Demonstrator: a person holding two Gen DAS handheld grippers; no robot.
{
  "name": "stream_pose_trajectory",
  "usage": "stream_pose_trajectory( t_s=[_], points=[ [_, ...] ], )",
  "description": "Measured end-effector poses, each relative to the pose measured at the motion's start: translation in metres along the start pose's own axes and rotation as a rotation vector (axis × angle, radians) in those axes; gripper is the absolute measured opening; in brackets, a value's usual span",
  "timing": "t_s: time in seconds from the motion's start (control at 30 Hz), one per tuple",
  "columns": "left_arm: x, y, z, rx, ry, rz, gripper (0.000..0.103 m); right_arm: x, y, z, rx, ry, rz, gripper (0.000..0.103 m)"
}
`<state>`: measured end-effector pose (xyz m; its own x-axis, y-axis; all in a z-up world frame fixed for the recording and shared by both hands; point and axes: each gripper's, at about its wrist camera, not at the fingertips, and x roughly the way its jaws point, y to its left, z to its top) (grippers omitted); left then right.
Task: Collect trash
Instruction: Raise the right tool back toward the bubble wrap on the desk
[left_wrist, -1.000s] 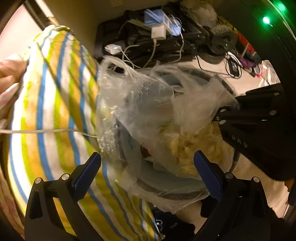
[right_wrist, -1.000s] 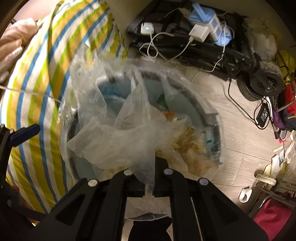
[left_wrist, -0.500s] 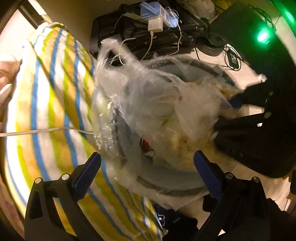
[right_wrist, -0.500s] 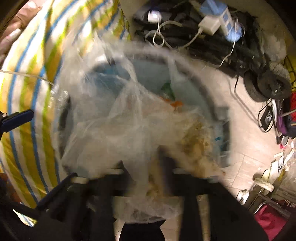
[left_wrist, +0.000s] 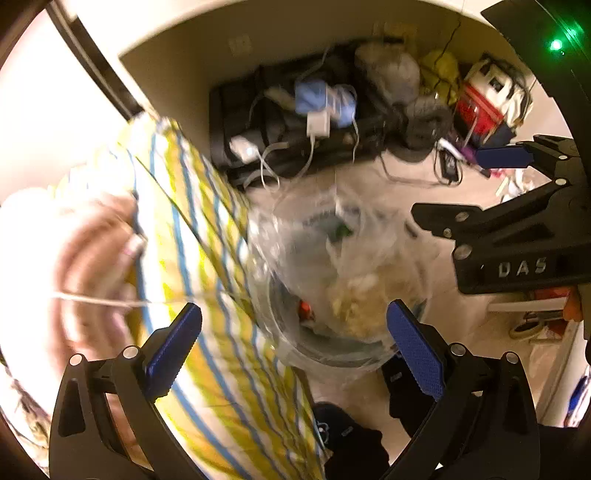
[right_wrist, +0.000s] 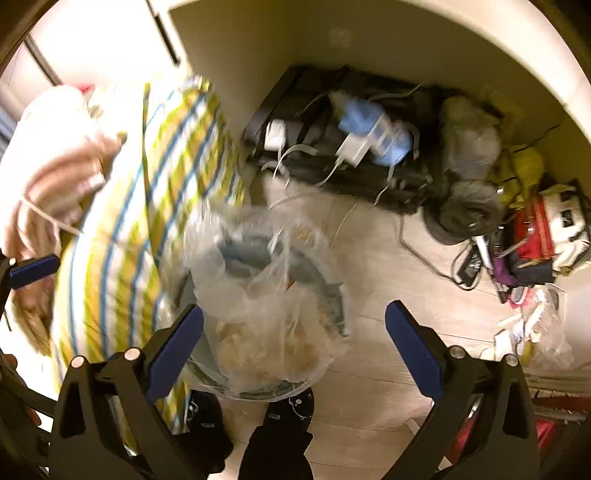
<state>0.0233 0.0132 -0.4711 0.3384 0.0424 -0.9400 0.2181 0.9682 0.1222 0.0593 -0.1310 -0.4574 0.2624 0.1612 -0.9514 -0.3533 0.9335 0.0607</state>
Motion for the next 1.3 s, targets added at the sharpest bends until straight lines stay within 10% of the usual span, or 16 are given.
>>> stream_pose_trajectory(
  t_s=[0.6, 1.3],
  points=[
    [-0.204, 0.012, 0.053, 0.032, -0.278, -0.014, 0.097, -0.229, -0.011, 0.03, 0.149, -0.299, -0.094, 0.096],
    [-0.289, 0.016, 0.101, 0.078, -0.499, -0.131, 0.097, -0.348, -0.021, 0.016, 0.314, -0.5, -0.242, 0.096]
  ],
)
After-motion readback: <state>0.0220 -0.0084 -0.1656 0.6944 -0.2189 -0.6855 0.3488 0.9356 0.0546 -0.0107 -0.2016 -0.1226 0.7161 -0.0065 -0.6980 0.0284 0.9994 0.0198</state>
